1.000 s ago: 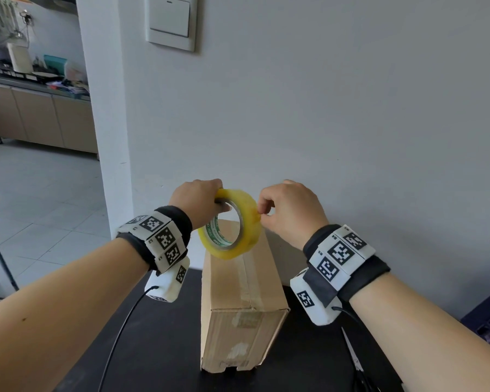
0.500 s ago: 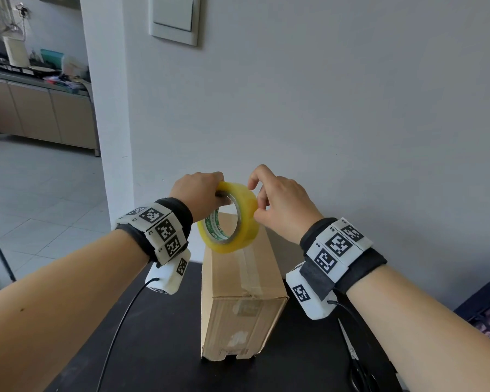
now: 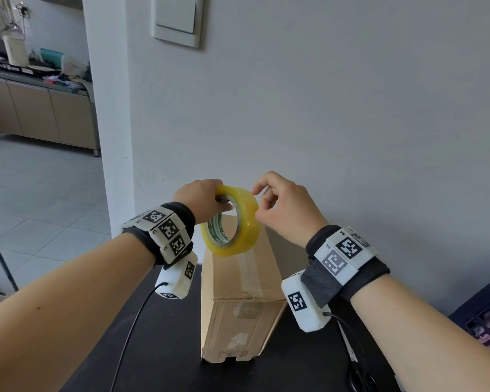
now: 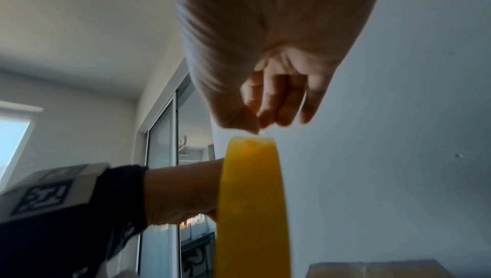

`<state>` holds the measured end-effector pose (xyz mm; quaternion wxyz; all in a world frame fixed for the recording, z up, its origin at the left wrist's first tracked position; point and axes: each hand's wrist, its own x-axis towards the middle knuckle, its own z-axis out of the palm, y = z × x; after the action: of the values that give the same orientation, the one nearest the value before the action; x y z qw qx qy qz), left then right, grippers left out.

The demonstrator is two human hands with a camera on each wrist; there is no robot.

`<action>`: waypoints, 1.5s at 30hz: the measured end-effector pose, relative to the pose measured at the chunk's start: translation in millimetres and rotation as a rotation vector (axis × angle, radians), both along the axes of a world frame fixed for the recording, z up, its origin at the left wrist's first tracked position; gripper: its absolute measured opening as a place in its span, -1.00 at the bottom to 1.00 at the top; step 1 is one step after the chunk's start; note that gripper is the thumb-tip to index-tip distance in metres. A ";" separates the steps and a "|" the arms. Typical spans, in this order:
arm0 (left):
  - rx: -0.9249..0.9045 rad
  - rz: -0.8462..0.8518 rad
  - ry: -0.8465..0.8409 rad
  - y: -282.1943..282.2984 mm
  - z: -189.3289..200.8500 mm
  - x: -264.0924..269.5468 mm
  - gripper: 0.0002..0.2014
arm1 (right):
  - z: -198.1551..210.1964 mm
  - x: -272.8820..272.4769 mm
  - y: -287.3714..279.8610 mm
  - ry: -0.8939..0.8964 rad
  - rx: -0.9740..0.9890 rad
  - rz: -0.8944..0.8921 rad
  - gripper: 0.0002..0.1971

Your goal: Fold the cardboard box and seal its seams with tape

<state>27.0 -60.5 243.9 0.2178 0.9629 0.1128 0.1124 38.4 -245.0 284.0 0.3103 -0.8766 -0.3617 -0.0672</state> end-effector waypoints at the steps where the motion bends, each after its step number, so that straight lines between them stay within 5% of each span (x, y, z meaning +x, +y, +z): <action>1: -0.052 -0.002 -0.001 1.4 -0.3 0.6 -0.77 | -1.2 2.6 -0.9 0.024 0.090 -0.023 -0.74; 6: -0.334 -0.062 -0.029 0.0 4.0 0.6 -0.76 | -8.0 14.5 -5.4 0.282 0.377 -0.002 -0.75; 10: -0.391 -0.111 -0.029 -4.3 7.2 2.0 -0.86 | -11.2 17.8 -0.7 0.280 0.520 -0.029 -0.86; 20: -0.438 -0.092 0.037 -1.1 9.5 18.3 -0.95 | -14.1 22.9 13.9 0.143 0.421 -0.023 -0.89; 29: -0.712 -0.030 0.069 12.6 11.5 26.7 -0.82 | 12.2 23.8 12.5 0.346 0.575 0.109 -0.94; 36: -0.947 0.016 0.047 3.4 10.0 28.0 -0.62 | -6.1 24.7 7.4 0.371 0.378 0.073 0.02; 41: -0.855 -0.052 0.108 -3.5 8.1 21.9 -0.68 | -17.0 20.7 7.3 0.237 0.468 -0.010 -0.17; 45: -0.905 -0.055 -0.175 2.1 20.8 14.4 -0.55 | -9.6 22.0 -2.7 0.253 0.421 -0.026 -0.17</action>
<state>41.5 -58.4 264.6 0.6278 0.7606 0.1063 0.1268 60.4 -247.8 274.4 0.5280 -0.7987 -0.2865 -0.0346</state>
